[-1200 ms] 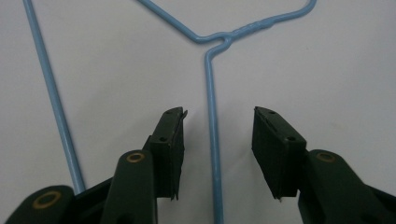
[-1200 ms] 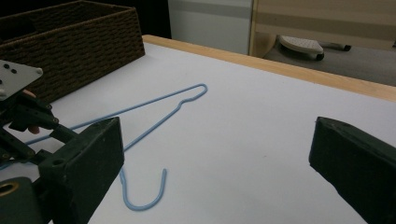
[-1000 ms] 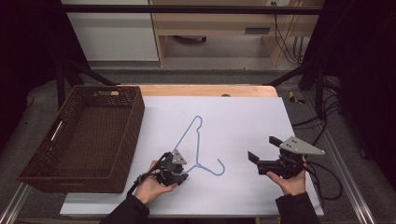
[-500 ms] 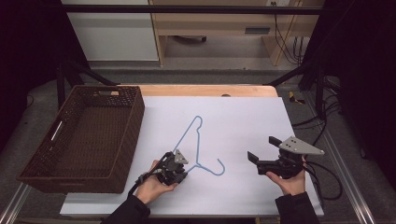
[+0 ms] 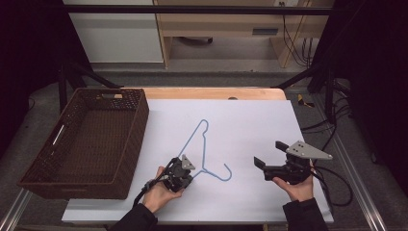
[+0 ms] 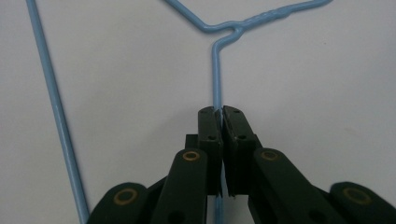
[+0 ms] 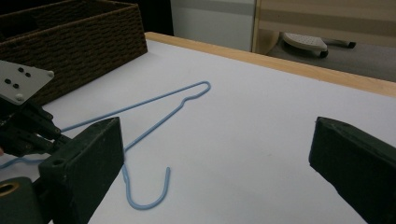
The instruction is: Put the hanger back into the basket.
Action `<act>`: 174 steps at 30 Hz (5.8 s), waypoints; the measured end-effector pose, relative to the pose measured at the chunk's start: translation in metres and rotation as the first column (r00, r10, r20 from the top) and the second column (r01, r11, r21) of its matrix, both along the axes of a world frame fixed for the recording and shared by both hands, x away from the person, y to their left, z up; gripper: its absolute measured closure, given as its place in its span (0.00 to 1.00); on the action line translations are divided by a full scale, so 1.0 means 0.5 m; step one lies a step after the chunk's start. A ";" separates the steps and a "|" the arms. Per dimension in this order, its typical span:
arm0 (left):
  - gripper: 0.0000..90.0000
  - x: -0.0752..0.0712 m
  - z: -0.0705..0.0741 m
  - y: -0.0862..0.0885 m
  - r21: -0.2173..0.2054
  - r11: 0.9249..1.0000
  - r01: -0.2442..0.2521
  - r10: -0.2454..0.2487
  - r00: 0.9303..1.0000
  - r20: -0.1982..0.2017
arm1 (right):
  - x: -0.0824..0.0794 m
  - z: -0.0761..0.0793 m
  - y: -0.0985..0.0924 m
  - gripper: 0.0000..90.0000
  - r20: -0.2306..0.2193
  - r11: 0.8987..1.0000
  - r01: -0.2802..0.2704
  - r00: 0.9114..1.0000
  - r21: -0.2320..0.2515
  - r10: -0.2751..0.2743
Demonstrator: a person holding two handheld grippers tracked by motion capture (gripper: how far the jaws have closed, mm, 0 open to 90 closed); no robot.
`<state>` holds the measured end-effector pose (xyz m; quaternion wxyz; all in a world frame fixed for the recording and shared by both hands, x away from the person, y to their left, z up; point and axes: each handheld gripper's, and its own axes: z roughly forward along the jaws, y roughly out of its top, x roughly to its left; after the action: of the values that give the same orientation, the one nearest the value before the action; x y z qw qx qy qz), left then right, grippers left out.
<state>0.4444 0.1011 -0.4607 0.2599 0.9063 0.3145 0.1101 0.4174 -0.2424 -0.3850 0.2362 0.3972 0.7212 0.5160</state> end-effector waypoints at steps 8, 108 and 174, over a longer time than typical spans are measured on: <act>0.96 -0.001 0.000 0.000 -0.003 1.000 -0.007 0.007 1.000 0.003 | 0.000 -0.002 0.002 0.04 -0.005 1.000 -0.007 1.000 -0.006 0.007; 0.97 -0.012 0.074 0.060 -0.146 0.987 -0.062 0.072 0.995 0.062 | 0.090 -0.110 0.275 0.93 -0.115 0.944 -0.329 0.937 0.024 0.330; 0.96 -0.032 0.150 0.081 -0.237 0.971 -0.036 0.080 0.980 0.180 | 0.052 -0.036 0.148 0.19 -0.063 0.975 -0.221 0.973 -0.001 0.221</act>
<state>0.4283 0.1415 -0.3855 0.3895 0.8455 0.3258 0.1654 0.4436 -0.1682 -0.4028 0.1565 0.3293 0.7701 0.5234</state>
